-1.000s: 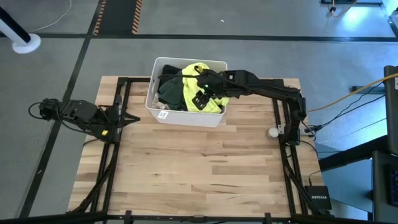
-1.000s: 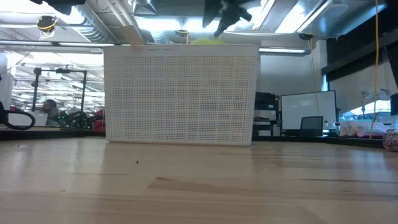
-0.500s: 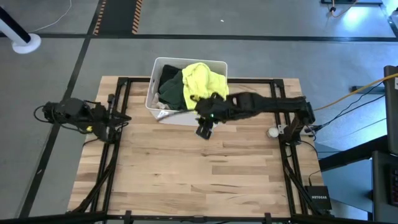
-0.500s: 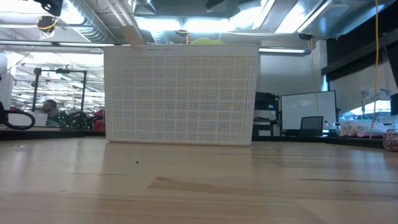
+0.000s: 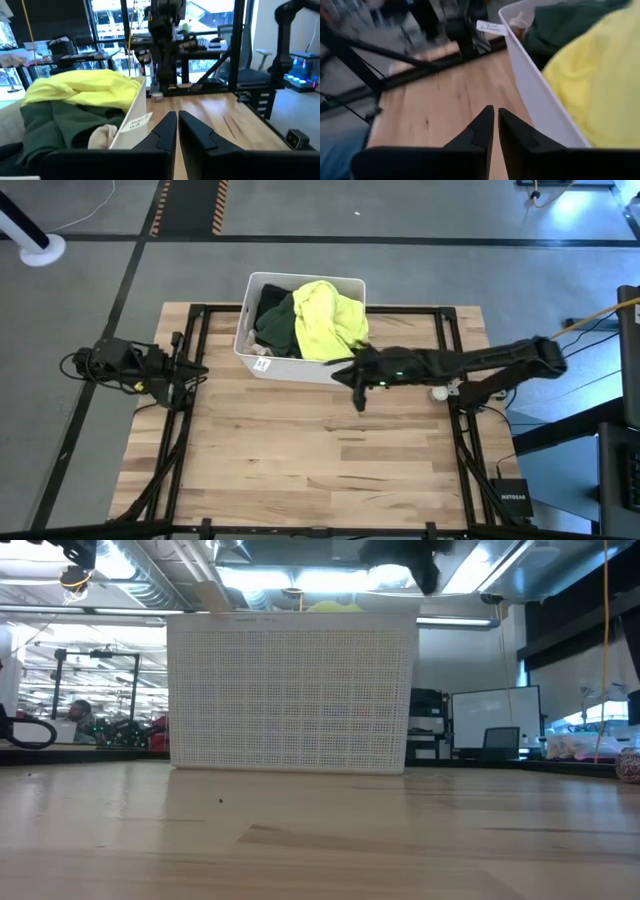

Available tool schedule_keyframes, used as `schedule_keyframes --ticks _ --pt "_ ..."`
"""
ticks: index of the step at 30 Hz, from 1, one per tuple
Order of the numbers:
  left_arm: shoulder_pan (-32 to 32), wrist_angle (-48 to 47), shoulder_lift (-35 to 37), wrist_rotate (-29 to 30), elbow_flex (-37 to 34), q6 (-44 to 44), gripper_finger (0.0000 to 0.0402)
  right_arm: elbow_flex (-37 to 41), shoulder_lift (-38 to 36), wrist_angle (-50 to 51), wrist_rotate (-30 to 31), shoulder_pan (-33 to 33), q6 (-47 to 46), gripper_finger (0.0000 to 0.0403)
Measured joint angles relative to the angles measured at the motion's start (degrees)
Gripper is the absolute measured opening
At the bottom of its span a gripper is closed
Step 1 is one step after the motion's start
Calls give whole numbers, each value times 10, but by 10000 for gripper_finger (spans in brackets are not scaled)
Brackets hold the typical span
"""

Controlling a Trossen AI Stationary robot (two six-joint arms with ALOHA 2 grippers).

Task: Sort clothes
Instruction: Return to Home Position

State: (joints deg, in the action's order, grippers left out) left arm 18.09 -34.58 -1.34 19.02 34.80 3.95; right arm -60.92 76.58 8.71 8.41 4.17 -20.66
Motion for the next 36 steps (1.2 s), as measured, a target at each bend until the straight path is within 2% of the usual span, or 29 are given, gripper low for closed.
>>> schedule_keyframes --ticks 6,9,15,17,21,24,26,28,30,36 --pt "0 13 1 0 -7 7 13 207 -115 -208 -1 0 -7 46" --pt "0 13 1 0 -7 8 13 269 -154 -252 -1 0 -7 46" --pt "0 13 1 0 -7 7 13 309 -170 -241 41 -1 -1 46" --pt "0 17 1 9 -7 -9 13 307 -168 -228 34 -1 -19 46" --pt "0 29 1 24 -8 -50 13 315 -168 -233 -6 -1 37 46" --pt "0 82 1 3 -35 -54 13 352 -188 -297 -47 -1 85 47" --pt "0 130 -1 -44 -61 -46 13 385 -205 -359 -69 -2 104 46" --pt "0 149 -1 -103 -85 -33 13 426 -222 -403 -81 -2 108 46" --pt "0 163 -1 -138 -110 -33 13 462 -240 -433 -87 -2 106 46" --pt "-6 250 -1 -159 -188 -26 13 535 -292 -483 -82 -2 104 46"
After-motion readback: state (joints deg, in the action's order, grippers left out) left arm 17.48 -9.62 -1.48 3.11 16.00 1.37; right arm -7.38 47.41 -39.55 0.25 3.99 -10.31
